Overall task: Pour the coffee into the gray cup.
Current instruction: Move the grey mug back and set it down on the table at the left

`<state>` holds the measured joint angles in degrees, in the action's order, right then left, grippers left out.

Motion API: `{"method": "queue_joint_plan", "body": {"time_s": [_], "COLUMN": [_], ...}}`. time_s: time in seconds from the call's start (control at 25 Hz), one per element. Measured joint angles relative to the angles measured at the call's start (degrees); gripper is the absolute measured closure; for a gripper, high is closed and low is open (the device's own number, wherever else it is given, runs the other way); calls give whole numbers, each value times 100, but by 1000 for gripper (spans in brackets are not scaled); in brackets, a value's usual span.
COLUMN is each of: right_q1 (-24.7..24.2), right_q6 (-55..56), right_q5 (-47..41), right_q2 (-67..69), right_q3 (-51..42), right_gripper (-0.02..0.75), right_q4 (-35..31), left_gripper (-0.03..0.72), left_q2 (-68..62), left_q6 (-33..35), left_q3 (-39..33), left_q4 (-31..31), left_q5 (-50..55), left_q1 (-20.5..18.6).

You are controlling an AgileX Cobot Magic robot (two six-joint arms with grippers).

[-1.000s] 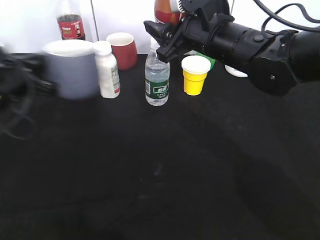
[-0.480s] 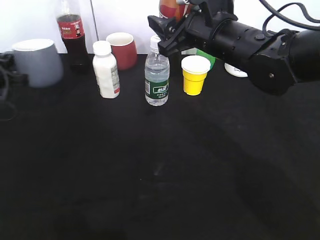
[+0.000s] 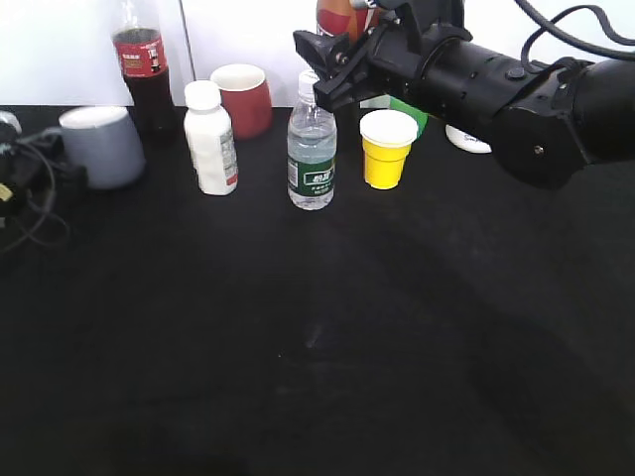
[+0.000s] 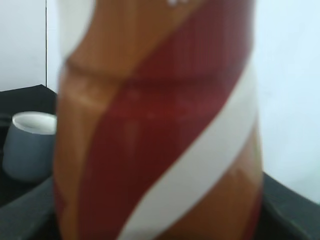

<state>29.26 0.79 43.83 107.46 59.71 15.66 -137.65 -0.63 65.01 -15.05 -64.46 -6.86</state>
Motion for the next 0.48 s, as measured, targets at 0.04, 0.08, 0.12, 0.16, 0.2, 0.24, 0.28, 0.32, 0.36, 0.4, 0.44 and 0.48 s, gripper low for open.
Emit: {"method": "queue_joint_plan", "body": {"time_s": [0.04,0.08,0.12,0.16,0.2,0.24,0.28,0.32,0.36,0.4,0.44,0.48], "right_q1": [0,0,0,0,0,0,0,0,0,0,0,0], "right_q6": [0,0,0,0,0,0,0,0,0,0,0,0], "right_q5": [0,0,0,0,0,0,-6,-6,-10,-16,-45,-72], "right_q2": [0,0,0,0,0,0,0,0,0,0,0,0], "right_q3": [0,0,0,0,0,0,0,0,0,0,0,0], "right_gripper": [233,233,233,233,233,233,233,233,233,233,233,233], "right_q4": [0,0,-6,-6,-10,-12,-12,-12,-12,-12,-12,-12], "left_gripper": [651,650,645,635,612,580,547,515,463,412,377,363], "left_q2": [-47,-47,-47,-47,-47,-47,-47,-42,-23,40,113,154], "left_q6": [-24,-32,-40,-52,-88,-108,-121,-126,-126,-131,-131,-131], "left_q3": [0,4,4,4,-2,-14,-37,-64,-129,-215,-359,-540], "left_q4": [1,1,1,1,-5,-11,-28,-30,-30,-24,-6,-6], "left_q5": [4,11,22,22,22,32,43,43,43,43,-43,-231], "left_q1": [0,0,0,0,0,0,0,0,0,0,0,0]}}
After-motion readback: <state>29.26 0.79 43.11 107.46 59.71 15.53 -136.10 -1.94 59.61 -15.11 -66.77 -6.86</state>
